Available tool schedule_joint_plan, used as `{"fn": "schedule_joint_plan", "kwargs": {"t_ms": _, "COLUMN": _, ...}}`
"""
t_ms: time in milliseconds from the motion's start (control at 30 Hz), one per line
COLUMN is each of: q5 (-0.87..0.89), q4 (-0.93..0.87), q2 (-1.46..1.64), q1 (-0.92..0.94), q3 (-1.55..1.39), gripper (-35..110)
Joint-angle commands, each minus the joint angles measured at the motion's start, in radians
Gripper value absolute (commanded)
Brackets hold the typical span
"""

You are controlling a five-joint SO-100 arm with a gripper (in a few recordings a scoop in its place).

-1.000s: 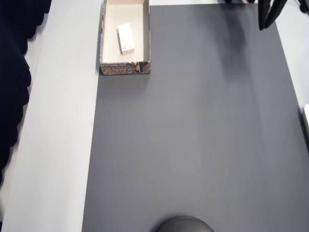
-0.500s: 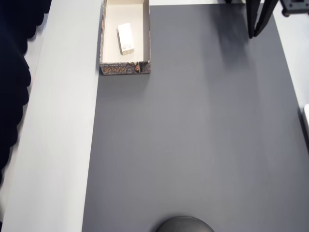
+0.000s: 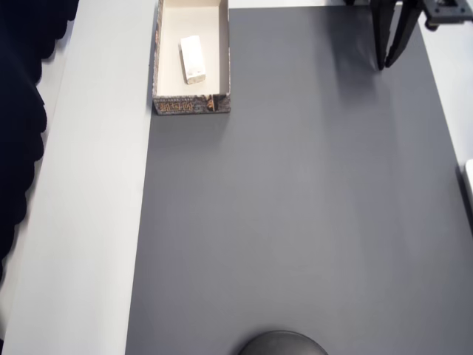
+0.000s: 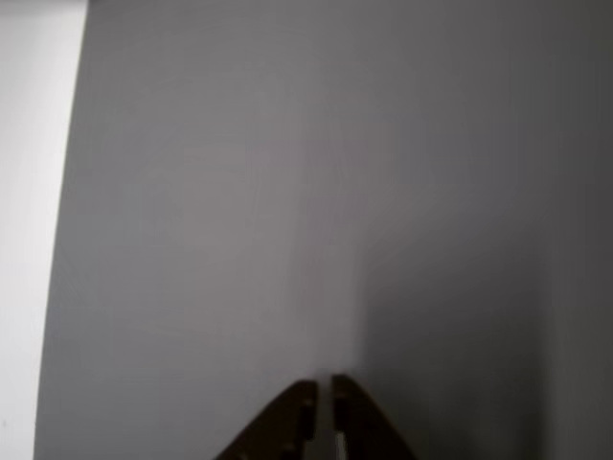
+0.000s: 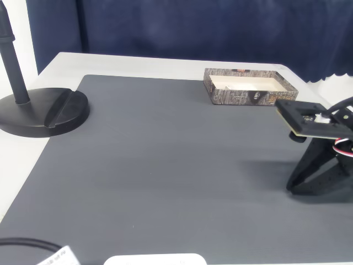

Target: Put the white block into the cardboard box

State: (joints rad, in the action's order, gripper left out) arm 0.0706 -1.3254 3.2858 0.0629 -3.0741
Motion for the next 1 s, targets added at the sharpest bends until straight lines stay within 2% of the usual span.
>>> {"fn": "schedule_joint_plan", "kwargs": {"t_ms": 0, "q5": -0.018, "q4": 0.02, "q2": 0.02, "q1": 0.006, "q3": -0.018, "gripper": -2}}
{"fn": "schedule_joint_plan", "kwargs": {"t_ms": 100, "q5": -0.089, "q4": 0.003, "q2": 0.021, "q1": 0.006, "q3": -0.018, "gripper": -2}}
{"fn": "schedule_joint_plan", "kwargs": {"t_ms": 967, "q5": -0.1, "q4": -0.006, "q2": 0.038, "q1": 0.011, "q3": -0.018, "gripper": -2}}
